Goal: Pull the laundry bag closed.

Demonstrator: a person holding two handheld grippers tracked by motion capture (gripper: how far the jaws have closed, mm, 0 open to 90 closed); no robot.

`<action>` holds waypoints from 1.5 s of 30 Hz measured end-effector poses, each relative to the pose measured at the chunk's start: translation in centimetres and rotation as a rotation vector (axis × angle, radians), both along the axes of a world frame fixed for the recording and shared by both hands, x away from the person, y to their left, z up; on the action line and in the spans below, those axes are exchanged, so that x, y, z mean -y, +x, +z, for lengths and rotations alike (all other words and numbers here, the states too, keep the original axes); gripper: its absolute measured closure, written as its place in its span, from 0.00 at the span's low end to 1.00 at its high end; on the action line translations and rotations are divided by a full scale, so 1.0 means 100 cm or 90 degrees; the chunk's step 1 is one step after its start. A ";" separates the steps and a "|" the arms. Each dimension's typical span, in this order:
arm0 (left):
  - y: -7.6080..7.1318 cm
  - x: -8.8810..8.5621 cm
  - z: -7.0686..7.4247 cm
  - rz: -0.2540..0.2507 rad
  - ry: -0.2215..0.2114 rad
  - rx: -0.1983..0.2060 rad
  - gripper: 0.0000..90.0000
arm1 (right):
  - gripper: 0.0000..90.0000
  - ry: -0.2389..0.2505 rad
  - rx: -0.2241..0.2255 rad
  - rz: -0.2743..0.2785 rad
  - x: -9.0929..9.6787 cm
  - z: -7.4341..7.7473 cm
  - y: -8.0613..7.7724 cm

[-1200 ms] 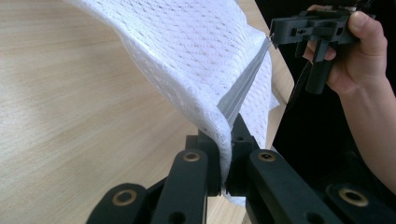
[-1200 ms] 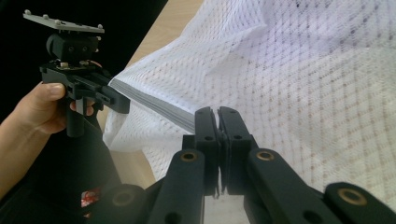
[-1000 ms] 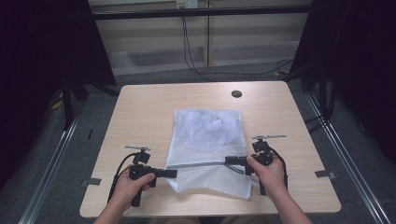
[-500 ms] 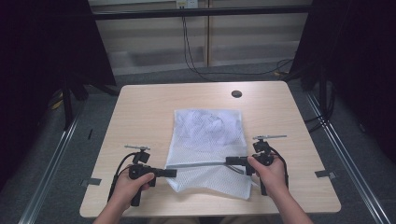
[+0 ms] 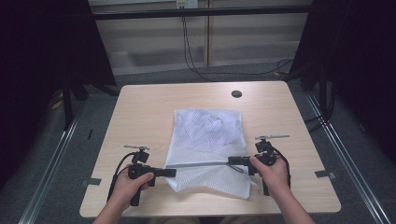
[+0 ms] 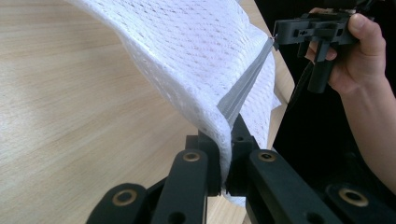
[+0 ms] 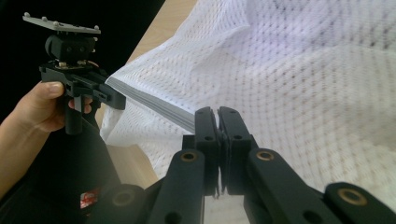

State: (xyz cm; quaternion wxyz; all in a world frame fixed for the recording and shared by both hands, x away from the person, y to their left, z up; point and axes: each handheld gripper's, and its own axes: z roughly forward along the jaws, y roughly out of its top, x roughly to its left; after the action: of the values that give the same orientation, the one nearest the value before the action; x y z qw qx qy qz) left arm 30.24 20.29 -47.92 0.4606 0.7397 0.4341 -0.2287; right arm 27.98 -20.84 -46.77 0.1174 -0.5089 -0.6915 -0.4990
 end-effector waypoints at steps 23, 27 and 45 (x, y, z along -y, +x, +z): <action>-0.001 0.001 0.000 -0.003 0.004 -0.006 0.98 | 0.97 -0.004 -0.005 -0.042 0.031 -0.004 -0.010; -0.001 0.001 -0.001 -0.005 0.008 -0.004 0.98 | 0.97 -0.015 -0.003 -0.044 0.033 -0.004 -0.010; -0.002 -0.001 -0.002 0.000 0.009 -0.012 0.98 | 0.97 -0.036 0.006 -0.069 0.051 -0.004 -0.015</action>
State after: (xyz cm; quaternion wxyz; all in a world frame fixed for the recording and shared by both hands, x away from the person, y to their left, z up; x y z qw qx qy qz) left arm 30.08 20.36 -48.13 0.4512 0.7410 0.4399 -0.2323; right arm 26.48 -25.94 -47.14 0.0725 -0.5463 -0.6771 -0.4876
